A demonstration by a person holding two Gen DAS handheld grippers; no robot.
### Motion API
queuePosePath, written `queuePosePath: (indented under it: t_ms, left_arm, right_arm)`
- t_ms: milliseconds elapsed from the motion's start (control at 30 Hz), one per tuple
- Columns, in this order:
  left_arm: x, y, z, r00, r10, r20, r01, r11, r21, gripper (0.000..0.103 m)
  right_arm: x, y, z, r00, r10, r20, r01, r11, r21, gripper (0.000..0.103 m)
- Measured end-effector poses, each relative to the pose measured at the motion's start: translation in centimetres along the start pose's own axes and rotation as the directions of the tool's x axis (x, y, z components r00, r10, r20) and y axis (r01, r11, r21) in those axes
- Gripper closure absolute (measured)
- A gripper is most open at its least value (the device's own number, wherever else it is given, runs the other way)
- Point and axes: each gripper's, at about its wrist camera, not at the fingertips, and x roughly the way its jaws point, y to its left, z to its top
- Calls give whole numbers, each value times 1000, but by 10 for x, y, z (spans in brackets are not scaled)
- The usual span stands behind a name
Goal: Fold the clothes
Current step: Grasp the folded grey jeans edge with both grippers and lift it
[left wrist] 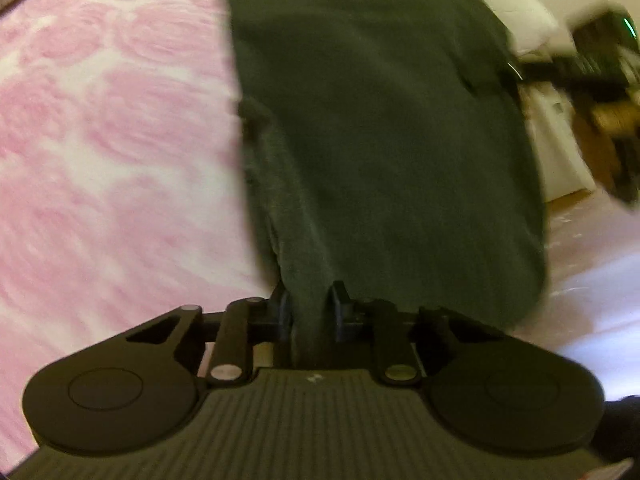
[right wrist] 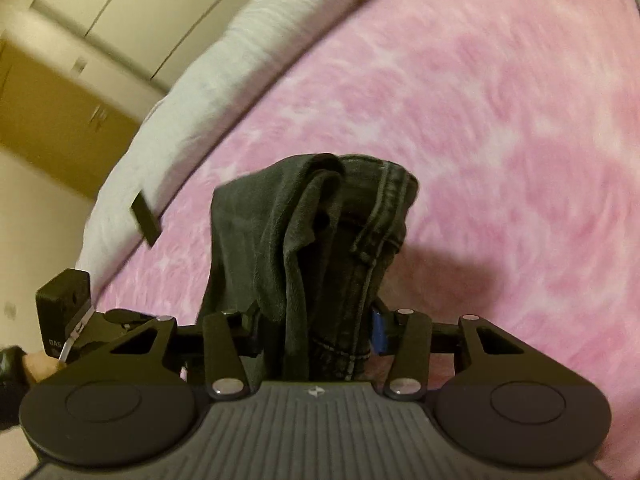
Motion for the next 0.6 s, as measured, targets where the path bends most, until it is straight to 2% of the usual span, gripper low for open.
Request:
queuePosePath:
  t_ms: [100,167,300,367,400,467,500,567,600]
  left_arm:
    - [-1,-45,-19,997,-49,53,53,996,-73,89]
    - [4,-69,-26,992,-72,99,84,989,-122,87]
    - [8,-76,-33,992,-7,129,34,977,-210,84]
    - [0,-68,-37,991,35,132,-4,974,-226,82]
    - [-3,-61,-37,990,56,128,-26,974,-224,81]
    - [-11,-44,-36,988,97,121,-70,975,-213,78]
    - [-16,-35,-35,986,119,121,-93,975,-203,75]
    - [-27,-18,-26,980,149,131,-124,976,-180,71]
    - [-31,-10,-21,977,160,144,-135,977,-166,64]
  right_arm:
    - [-16,27,40,993,-36,-117,8,973,-229,57]
    - [-11,49,66,978,-71,-196,-14,916,-401,57]
    - [49,83,101,937,-157,-313,-90,756,-648,56]
    - [88,83,108,920,-200,-338,-101,712,-695,53]
    - [103,82,109,918,-242,-315,-63,696,-716,51]
    - [120,74,107,919,-305,-248,32,686,-727,47]
    - [117,67,105,931,-303,-202,76,703,-707,37]
    - [100,50,105,952,-292,-98,167,757,-631,34]
    - [87,41,104,957,-286,-45,208,788,-580,29]
